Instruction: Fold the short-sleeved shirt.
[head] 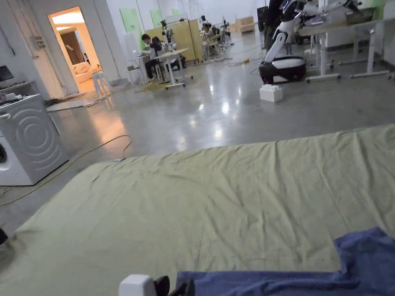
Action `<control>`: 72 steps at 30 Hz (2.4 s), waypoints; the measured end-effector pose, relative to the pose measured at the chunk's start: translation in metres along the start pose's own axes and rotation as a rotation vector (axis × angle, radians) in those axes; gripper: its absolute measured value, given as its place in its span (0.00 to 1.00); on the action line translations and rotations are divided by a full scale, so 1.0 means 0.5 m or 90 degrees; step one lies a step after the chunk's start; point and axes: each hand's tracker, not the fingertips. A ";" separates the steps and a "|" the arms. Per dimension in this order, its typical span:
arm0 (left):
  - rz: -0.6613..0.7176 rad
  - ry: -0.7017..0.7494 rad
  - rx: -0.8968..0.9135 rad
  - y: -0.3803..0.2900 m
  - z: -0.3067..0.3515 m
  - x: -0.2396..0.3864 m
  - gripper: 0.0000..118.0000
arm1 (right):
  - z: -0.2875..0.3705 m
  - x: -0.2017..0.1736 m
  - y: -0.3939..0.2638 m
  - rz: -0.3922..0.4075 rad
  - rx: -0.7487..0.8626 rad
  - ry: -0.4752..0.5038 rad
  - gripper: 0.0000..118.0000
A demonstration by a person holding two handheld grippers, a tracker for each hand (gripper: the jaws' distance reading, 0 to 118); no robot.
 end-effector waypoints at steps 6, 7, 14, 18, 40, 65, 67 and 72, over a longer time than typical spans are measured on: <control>0.085 0.030 -0.170 -0.009 -0.313 -0.143 0.66 | -0.041 0.050 -0.058 -0.014 -0.090 -0.030 0.00; 0.079 0.051 -0.199 -0.015 -0.359 -0.159 0.66 | -0.047 0.054 -0.065 -0.011 -0.101 -0.040 0.00; 0.080 0.081 -0.293 -0.075 -0.524 -0.181 0.54 | -0.085 0.094 -0.112 -0.031 -0.167 -0.072 0.00; 0.025 0.069 -0.333 -0.085 -0.555 -0.160 0.46 | -0.109 0.093 -0.119 -0.048 -0.184 -0.075 0.00; 0.100 0.074 -0.457 -0.041 -0.650 -0.182 0.09 | -0.730 0.381 -0.160 -0.043 -0.541 -0.114 0.68; 0.086 -0.051 -0.233 0.024 -0.198 -0.164 0.09 | -0.444 0.318 -0.092 -0.057 -0.395 -0.076 0.02; 0.093 -0.053 -0.219 -0.029 -0.127 -0.180 0.09 | -0.343 0.314 -0.097 -0.071 -0.371 -0.099 0.02; 0.101 -0.075 -0.235 -0.164 -0.045 -0.191 0.09 | -0.204 0.304 -0.176 -0.077 -0.357 -0.113 0.02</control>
